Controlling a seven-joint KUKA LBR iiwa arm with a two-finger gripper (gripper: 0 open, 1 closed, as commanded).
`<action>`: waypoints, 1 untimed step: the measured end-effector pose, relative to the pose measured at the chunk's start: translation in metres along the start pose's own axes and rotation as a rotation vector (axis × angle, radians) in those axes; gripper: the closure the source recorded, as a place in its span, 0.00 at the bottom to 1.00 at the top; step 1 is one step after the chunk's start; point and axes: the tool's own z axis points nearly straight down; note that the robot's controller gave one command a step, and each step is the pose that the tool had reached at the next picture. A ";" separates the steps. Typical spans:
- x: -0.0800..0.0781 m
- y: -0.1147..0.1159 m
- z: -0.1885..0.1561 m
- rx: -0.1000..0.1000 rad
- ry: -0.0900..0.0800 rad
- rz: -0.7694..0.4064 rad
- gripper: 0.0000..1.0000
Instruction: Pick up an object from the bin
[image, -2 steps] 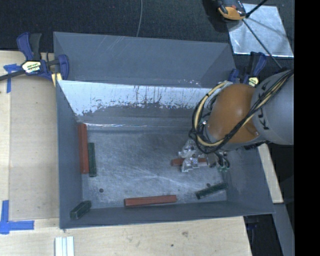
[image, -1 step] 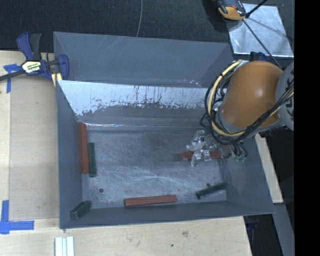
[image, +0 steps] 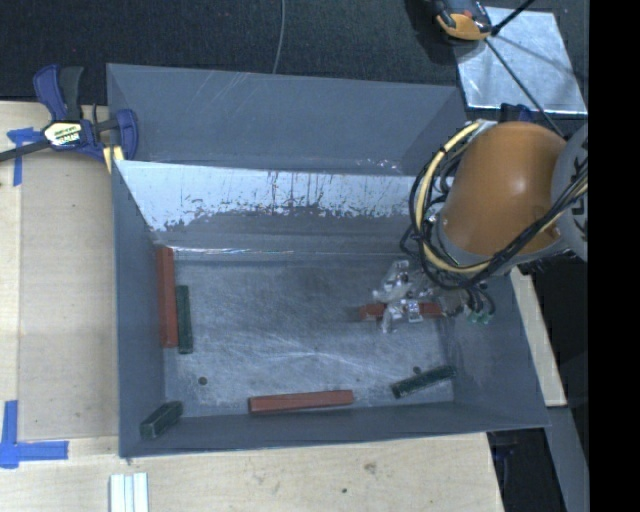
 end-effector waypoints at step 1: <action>-0.005 -0.011 -0.031 0.000 0.001 -0.021 1.00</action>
Offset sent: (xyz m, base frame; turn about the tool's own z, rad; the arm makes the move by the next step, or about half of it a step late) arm -0.0077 0.0042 0.0236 -0.0215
